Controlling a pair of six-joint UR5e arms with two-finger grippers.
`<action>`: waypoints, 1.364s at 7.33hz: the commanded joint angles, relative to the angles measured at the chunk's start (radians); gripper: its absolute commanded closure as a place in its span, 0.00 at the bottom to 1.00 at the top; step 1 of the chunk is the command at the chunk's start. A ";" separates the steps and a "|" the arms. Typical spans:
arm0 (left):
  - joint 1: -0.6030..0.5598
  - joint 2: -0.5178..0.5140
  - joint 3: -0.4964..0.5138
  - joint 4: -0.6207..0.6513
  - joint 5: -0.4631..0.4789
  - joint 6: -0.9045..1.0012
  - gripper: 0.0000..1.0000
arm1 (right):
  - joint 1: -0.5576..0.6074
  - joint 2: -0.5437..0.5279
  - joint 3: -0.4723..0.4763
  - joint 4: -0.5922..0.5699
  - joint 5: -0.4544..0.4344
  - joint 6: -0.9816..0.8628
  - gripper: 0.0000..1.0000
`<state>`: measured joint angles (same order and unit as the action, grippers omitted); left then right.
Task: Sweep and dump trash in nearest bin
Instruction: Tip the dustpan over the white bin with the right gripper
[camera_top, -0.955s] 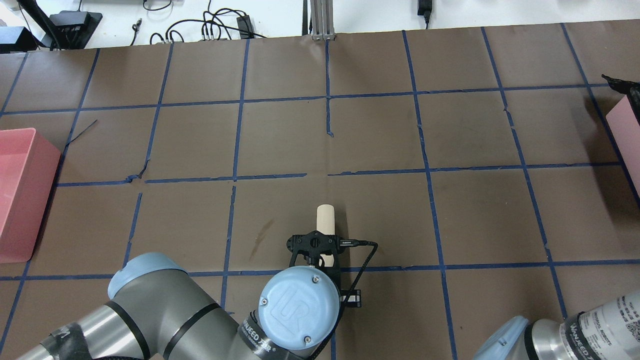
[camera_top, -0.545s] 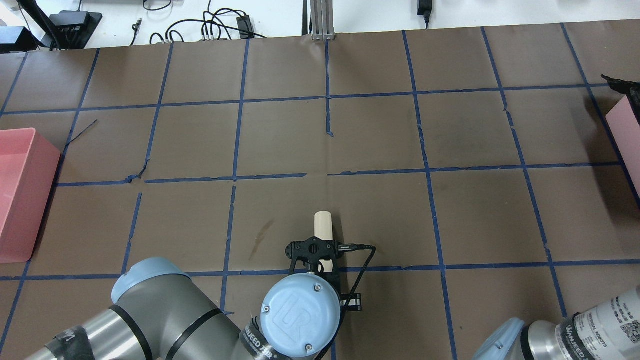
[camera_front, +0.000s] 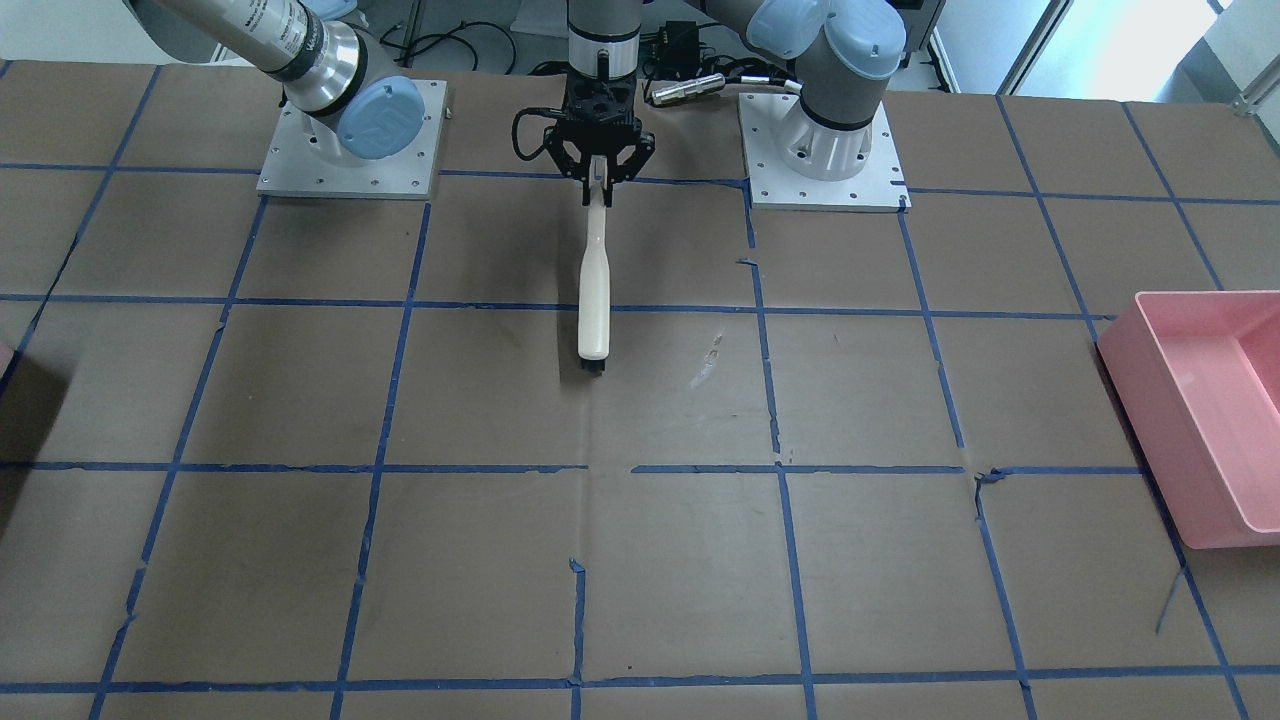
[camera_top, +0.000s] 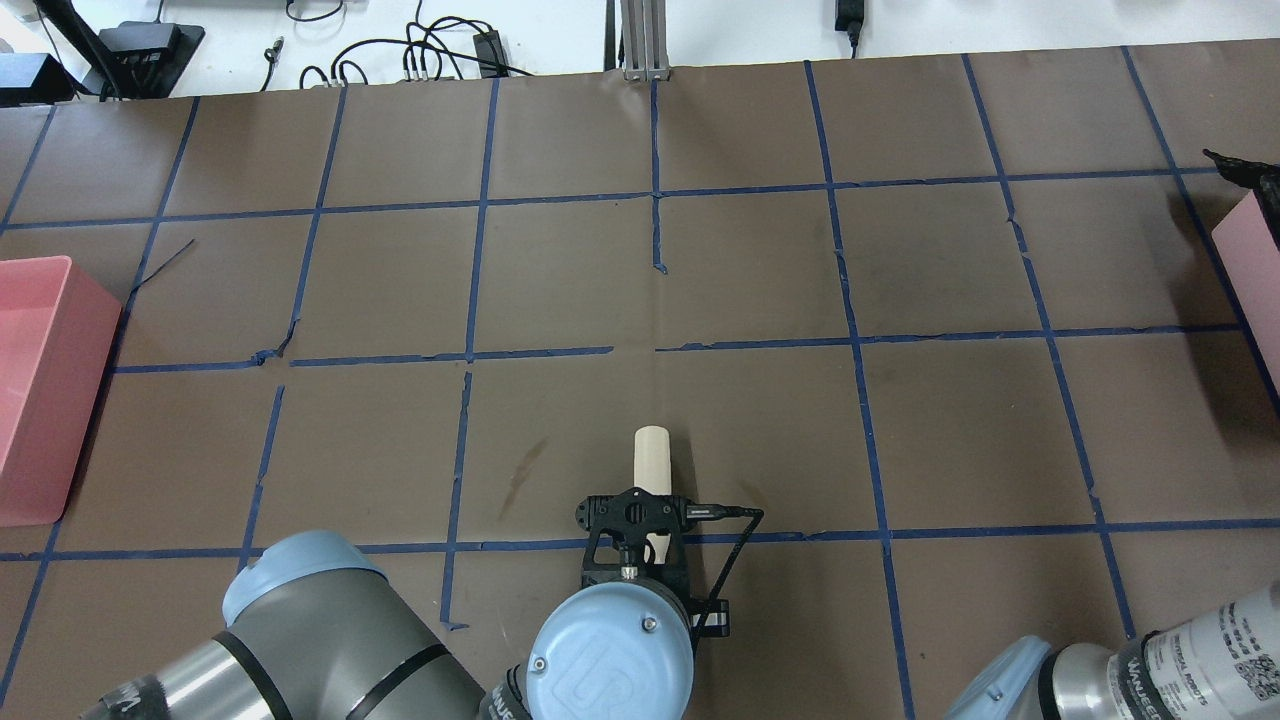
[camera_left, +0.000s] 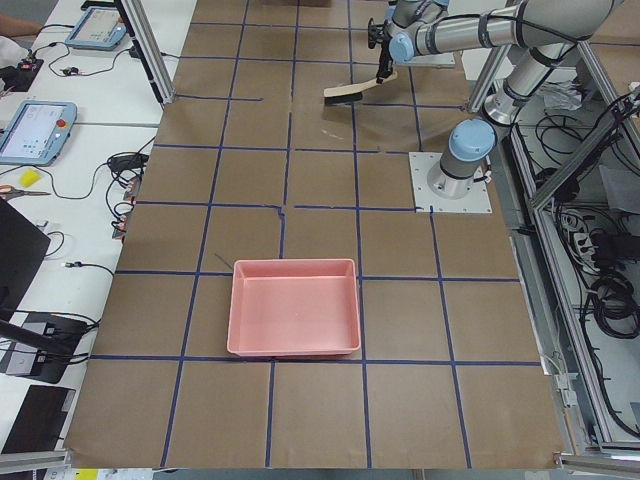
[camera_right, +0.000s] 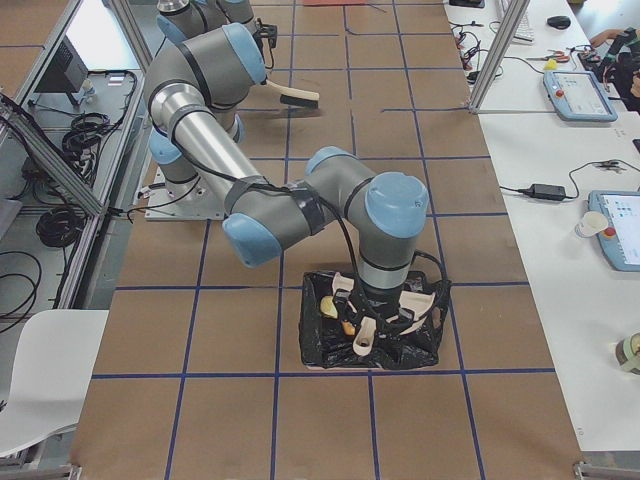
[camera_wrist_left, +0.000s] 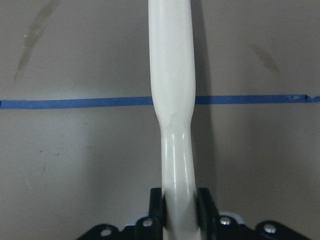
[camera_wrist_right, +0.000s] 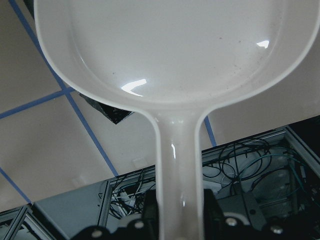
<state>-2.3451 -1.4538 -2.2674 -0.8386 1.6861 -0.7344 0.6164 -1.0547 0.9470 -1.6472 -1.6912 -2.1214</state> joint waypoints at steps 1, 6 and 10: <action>-0.049 0.015 -0.017 0.000 0.027 -0.022 1.00 | 0.005 -0.074 0.051 0.240 0.132 0.229 1.00; -0.056 -0.003 -0.053 0.009 0.023 -0.076 1.00 | 0.201 -0.456 0.714 -0.078 0.280 0.735 1.00; -0.066 -0.013 -0.058 0.007 0.009 -0.071 1.00 | 0.500 -0.349 0.739 -0.264 0.320 1.240 1.00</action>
<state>-2.4099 -1.4644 -2.3240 -0.8313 1.7008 -0.8071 1.0253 -1.4494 1.6819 -1.8543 -1.3796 -1.0449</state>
